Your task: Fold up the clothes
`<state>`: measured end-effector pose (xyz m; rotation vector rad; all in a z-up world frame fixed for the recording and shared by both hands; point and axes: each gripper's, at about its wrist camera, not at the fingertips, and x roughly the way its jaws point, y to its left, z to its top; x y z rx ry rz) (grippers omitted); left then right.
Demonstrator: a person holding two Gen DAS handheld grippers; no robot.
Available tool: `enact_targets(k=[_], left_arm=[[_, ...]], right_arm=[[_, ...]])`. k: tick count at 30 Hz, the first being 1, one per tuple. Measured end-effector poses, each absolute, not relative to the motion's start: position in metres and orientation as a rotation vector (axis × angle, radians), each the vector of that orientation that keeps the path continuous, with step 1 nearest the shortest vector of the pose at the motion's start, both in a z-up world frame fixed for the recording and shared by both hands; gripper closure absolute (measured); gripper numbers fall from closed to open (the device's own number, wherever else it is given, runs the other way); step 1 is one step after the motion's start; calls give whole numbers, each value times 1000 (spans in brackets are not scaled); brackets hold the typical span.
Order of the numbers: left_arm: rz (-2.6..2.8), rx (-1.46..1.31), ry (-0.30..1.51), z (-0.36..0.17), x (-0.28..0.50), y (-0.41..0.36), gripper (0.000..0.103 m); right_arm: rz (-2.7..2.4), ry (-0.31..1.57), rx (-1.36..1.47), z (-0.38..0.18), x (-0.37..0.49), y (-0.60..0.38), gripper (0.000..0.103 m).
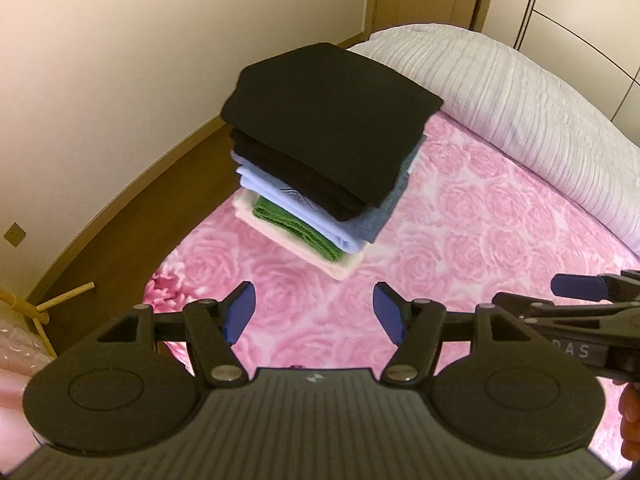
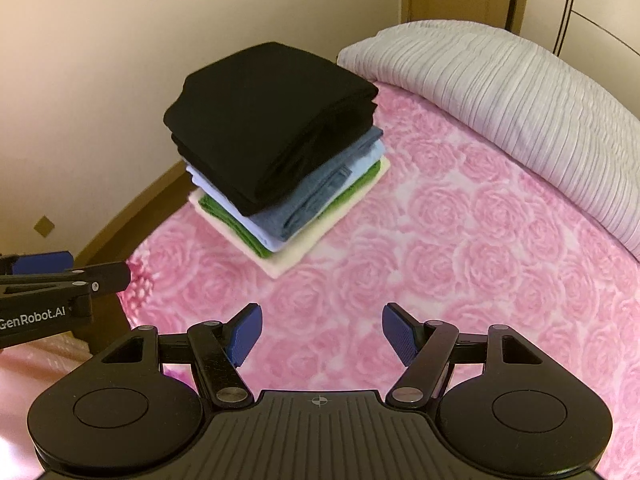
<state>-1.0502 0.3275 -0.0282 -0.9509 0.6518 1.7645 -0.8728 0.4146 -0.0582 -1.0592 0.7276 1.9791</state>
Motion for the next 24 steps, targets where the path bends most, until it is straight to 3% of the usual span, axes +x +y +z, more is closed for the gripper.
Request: enact_targets(k=[24], left_arm=[[1627,-867,706,-11,-1048,311,42]], right_arm=[[1892,745,-1022,-38,-884,374,33]])
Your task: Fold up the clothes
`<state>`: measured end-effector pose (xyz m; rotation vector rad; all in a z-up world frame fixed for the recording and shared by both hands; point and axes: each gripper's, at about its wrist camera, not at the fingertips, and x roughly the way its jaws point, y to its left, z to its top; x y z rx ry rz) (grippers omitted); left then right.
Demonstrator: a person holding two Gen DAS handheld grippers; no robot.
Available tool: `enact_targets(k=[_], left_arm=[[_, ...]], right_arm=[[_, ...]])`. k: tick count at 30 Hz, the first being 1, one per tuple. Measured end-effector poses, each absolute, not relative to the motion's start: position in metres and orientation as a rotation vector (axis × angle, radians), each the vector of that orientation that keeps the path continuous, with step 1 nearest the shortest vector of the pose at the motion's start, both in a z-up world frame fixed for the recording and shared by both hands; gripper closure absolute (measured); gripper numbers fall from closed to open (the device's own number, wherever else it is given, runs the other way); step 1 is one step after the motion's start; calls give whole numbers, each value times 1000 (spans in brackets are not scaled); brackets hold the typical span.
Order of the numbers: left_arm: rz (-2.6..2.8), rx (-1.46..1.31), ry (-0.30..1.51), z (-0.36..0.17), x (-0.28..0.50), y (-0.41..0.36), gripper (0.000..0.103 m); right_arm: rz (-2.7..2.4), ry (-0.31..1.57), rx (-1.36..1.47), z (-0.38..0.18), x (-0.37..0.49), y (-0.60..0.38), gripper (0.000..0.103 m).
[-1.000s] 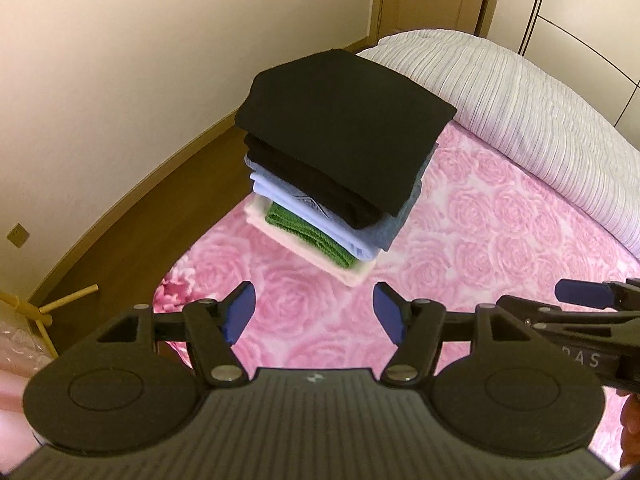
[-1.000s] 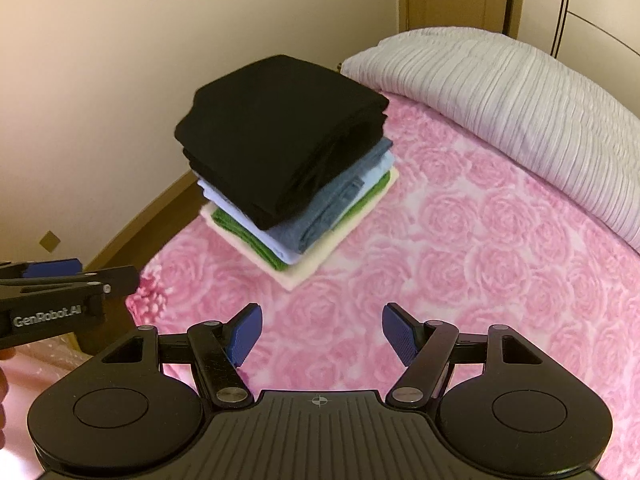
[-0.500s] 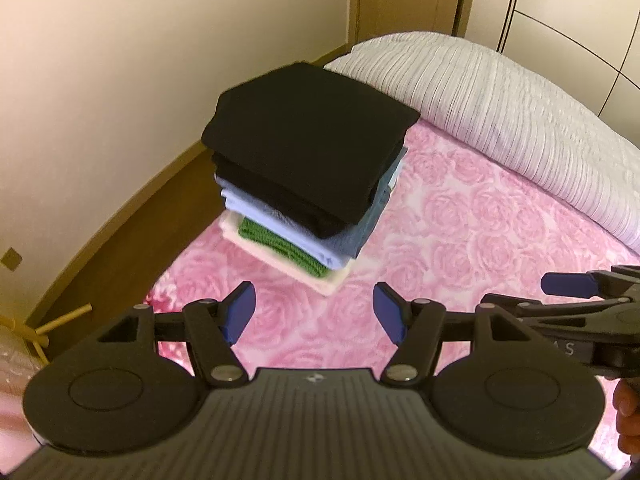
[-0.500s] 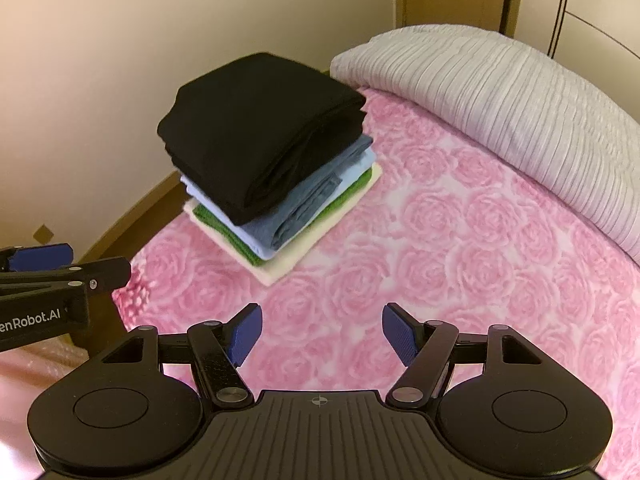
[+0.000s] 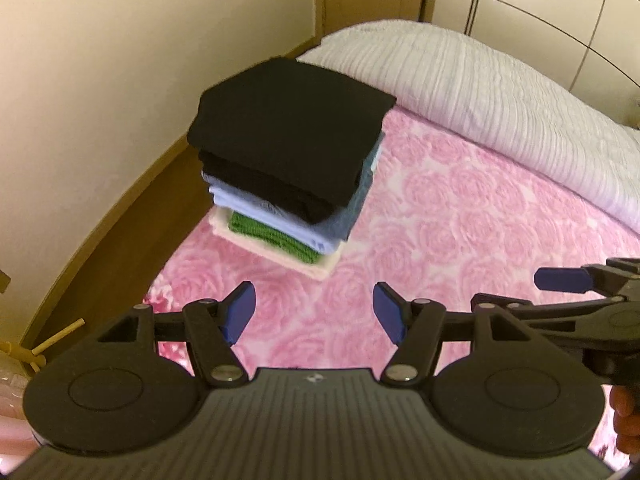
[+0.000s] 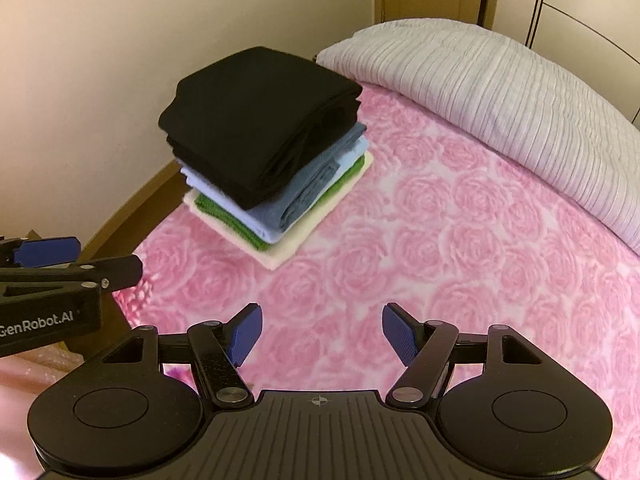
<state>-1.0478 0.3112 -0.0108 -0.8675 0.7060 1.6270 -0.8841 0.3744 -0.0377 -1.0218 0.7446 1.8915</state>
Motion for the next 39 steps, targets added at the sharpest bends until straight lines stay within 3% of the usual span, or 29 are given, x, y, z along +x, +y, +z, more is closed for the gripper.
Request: enact_targets(k=[13,29,39], left_arm=[[1780,-908,657,-11,-1022,305,42],[2187,-1146,431,-15,-826,325,42],[2294,-1172,379,-19,-788,356,42]], right_arm=[[2084,662,-1027,-33,-861,382,33],[2327,436,-1283,-40,-705,467,33],[2373,411,-1329,-50,-682,508,33]])
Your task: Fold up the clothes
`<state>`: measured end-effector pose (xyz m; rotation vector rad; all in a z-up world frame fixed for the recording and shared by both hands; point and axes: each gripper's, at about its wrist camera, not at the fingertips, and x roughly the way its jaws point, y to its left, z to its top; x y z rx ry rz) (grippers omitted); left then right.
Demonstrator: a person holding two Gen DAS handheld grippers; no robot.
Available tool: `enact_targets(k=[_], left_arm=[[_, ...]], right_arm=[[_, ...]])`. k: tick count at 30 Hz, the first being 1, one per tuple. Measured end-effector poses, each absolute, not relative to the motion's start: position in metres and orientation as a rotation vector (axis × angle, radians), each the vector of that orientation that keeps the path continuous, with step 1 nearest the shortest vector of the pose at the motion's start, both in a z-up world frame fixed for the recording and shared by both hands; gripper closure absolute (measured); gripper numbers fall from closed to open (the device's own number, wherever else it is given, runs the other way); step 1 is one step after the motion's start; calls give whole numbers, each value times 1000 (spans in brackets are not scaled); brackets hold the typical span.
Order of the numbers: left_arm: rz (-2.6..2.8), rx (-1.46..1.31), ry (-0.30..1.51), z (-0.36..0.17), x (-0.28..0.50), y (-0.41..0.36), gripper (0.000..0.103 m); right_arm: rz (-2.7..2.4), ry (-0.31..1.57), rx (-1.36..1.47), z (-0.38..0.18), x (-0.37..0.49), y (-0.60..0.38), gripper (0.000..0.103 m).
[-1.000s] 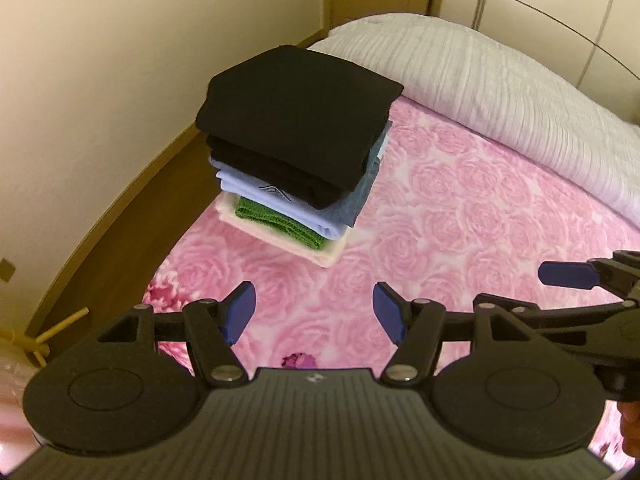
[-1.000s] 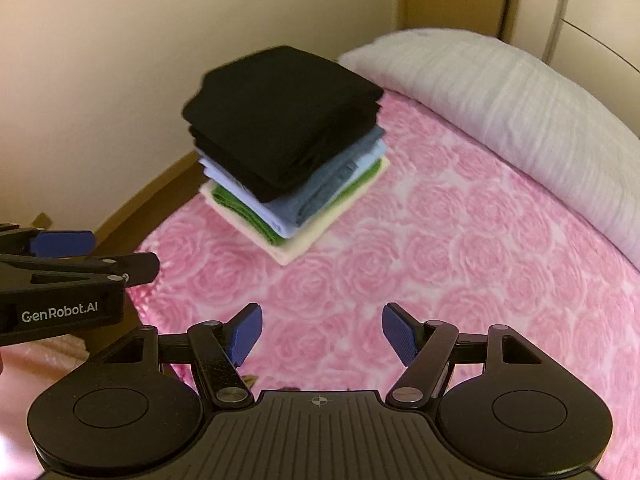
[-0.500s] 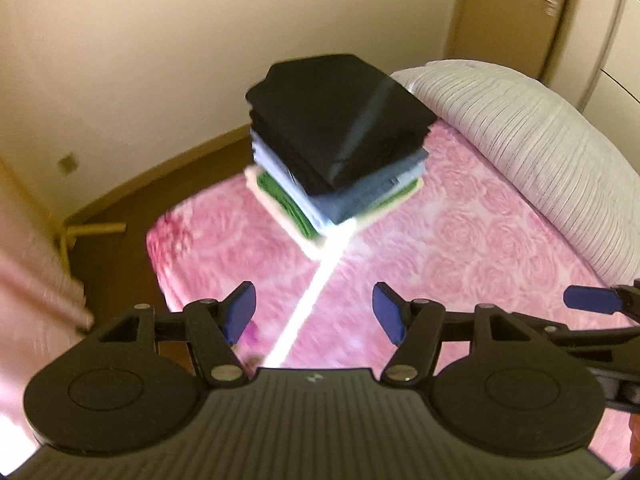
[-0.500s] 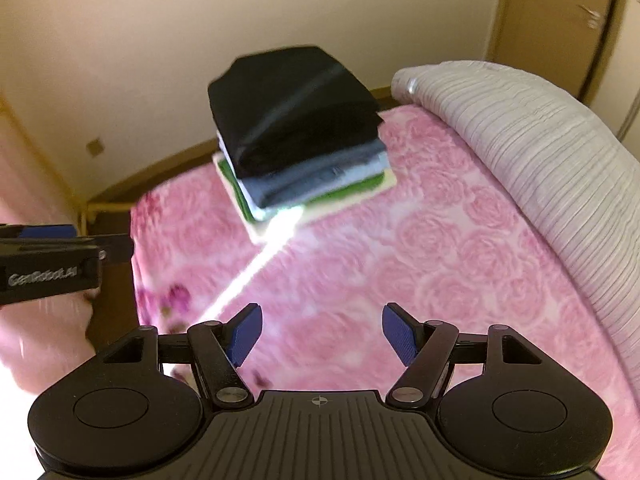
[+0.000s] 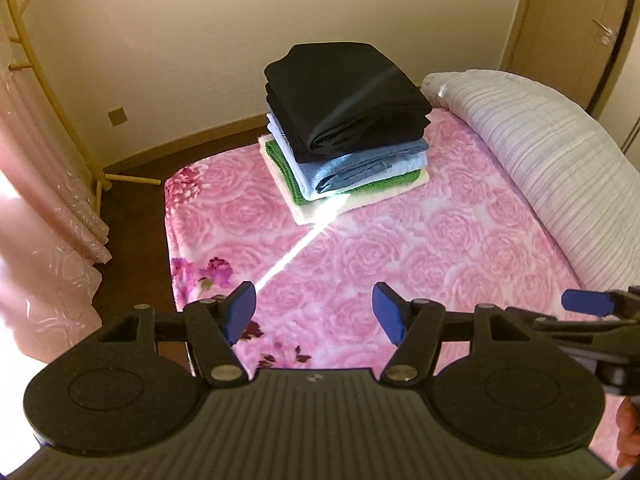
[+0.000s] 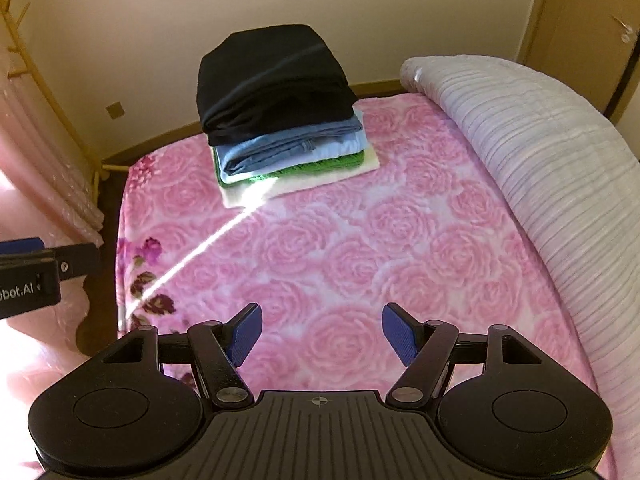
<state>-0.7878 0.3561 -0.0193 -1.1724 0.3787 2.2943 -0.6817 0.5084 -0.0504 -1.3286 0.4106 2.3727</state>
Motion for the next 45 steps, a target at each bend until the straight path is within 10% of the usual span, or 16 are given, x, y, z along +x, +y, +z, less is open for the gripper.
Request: enact_targets(k=[45], left_arm=[[2486,-1076,372,-34,-813,396,42]], right_arm=[[2568,316,-1289,-48,-735,549,33]])
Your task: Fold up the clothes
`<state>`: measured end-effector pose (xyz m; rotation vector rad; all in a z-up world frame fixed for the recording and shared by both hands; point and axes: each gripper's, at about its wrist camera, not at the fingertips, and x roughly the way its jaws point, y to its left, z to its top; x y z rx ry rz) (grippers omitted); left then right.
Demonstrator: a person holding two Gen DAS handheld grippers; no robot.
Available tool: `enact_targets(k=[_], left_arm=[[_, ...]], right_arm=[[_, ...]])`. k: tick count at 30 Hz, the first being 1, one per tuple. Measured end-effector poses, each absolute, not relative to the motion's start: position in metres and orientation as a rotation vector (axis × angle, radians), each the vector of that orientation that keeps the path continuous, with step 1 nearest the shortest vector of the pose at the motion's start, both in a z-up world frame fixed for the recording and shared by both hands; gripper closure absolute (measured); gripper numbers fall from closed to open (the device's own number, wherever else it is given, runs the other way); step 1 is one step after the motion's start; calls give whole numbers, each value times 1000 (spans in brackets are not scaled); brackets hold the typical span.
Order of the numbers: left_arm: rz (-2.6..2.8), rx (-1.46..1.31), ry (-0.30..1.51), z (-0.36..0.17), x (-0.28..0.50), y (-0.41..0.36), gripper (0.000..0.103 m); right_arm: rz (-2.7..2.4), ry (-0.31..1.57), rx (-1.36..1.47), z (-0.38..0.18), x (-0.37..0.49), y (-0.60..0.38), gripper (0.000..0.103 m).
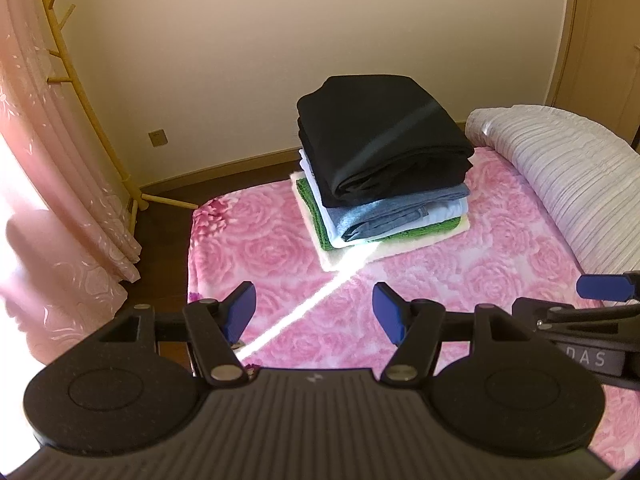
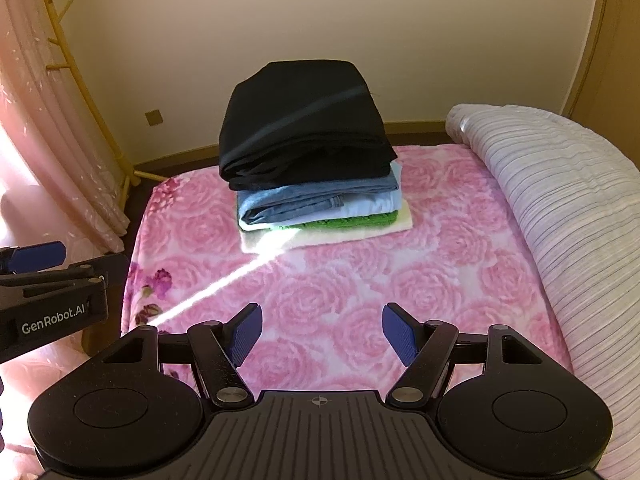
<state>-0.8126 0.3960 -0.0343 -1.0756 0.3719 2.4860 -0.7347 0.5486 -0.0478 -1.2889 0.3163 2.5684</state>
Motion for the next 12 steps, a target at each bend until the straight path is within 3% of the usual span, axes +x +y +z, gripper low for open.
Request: enact_targets(k=[12], left_arm=[[2503,-1029,350,-22,-813,384,42]], right_arm=[[2570,306,-1275,-39,-731,536,33]])
